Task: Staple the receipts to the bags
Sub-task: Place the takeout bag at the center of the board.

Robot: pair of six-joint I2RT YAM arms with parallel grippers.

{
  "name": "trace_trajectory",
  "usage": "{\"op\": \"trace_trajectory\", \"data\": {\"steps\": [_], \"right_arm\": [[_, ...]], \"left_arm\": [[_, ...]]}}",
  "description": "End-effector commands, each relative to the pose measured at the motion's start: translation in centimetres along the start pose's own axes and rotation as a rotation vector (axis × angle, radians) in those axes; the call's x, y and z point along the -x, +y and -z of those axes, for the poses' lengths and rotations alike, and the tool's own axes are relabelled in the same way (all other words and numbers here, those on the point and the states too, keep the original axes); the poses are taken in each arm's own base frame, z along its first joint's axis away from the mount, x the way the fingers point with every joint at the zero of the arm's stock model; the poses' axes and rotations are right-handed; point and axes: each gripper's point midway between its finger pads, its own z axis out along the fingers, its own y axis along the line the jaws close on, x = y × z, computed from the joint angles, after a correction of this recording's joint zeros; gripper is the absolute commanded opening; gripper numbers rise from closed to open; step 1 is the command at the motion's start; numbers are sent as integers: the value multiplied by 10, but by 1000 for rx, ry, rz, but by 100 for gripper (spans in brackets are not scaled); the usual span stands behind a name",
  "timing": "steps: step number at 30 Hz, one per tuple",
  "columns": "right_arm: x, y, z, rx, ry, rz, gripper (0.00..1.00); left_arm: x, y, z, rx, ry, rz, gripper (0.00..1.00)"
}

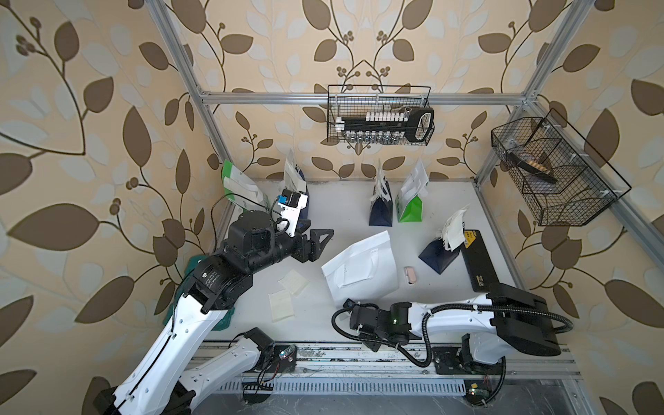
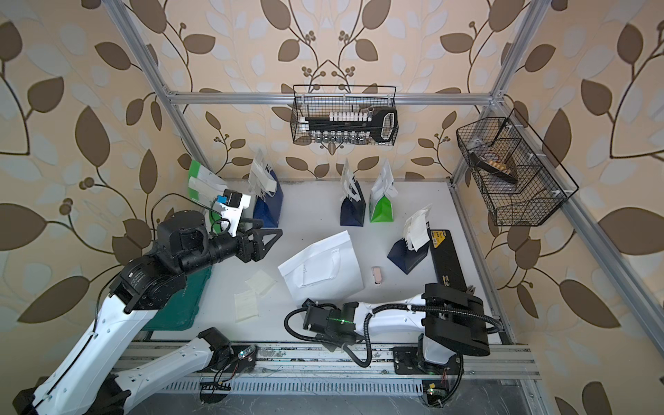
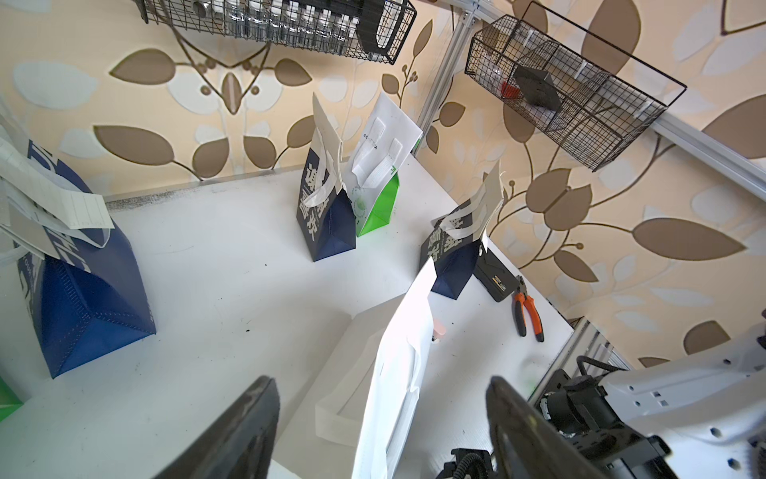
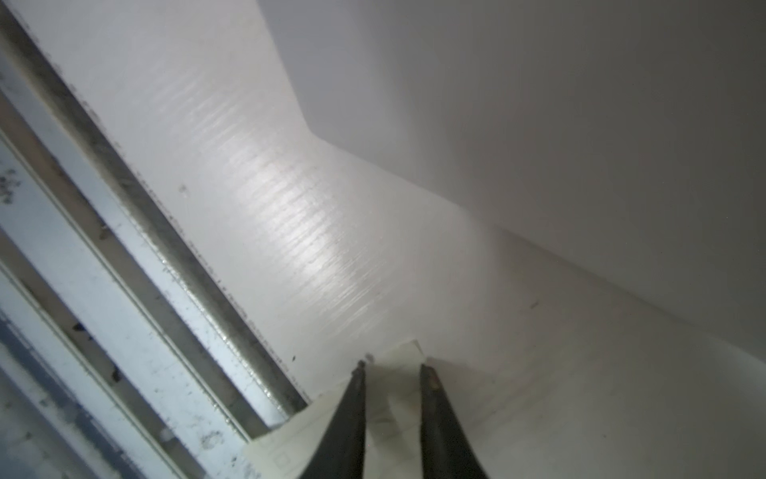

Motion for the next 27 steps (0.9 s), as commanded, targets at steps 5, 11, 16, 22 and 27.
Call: {"op": "trace_trajectory", "data": {"steps": [5, 11, 16, 22, 27], "right_arm": [[-15, -19, -1, -74, -7, -28, 0], [18, -34, 39, -101, -201, -83, 0], [40, -74, 75, -110, -335, -272, 0], [22, -59, 76, 44, -156, -255, 58], [-9, -51, 65, 77, -21, -230, 72]], "left_arm": [[17, -12, 12, -40, -65, -2, 79], [17, -10, 11, -31, -70, 7, 79], [15, -9, 7, -36, -64, 22, 79], [16, -12, 11, -45, -61, 19, 79], [19, -12, 26, -29, -97, 1, 80]]}}
